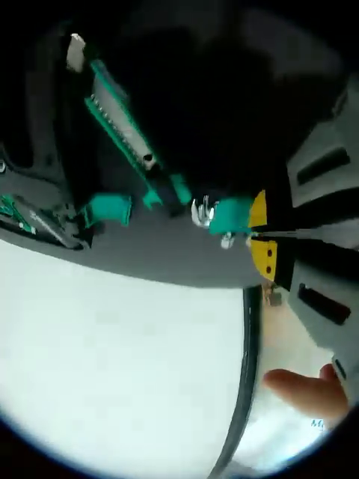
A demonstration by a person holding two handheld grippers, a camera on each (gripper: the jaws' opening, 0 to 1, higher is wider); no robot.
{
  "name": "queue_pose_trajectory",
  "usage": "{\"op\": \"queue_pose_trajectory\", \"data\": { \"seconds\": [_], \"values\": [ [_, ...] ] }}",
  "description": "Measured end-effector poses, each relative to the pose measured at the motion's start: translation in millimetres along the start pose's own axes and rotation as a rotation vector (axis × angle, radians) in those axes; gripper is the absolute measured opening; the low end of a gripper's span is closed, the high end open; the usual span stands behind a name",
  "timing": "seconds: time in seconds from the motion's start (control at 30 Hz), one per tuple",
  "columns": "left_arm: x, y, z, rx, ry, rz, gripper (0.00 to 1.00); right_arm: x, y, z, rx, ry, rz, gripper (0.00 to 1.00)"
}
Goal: Pick up the tools and put them into their designated positions in the toolbox.
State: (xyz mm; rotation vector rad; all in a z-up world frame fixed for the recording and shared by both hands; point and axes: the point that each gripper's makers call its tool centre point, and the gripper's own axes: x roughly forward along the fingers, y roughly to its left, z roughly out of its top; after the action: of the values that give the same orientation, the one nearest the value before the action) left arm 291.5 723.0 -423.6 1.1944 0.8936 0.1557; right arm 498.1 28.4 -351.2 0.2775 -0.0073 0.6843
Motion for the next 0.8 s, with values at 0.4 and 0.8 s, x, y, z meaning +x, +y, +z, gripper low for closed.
{"op": "queue_pose_trajectory", "data": {
  "seconds": [0.4,0.8],
  "values": [
    [10,17.5,-5.1,-0.190,-0.041,-0.148,0.38,1,0,-3.7,-0.002,0.017,-0.002,0.40],
    [-48,-10.3,73.3,0.588,-0.253,-0.118,0.38,3,-1,-6.4,-0.011,0.030,-0.008,0.40]
  ]
}}
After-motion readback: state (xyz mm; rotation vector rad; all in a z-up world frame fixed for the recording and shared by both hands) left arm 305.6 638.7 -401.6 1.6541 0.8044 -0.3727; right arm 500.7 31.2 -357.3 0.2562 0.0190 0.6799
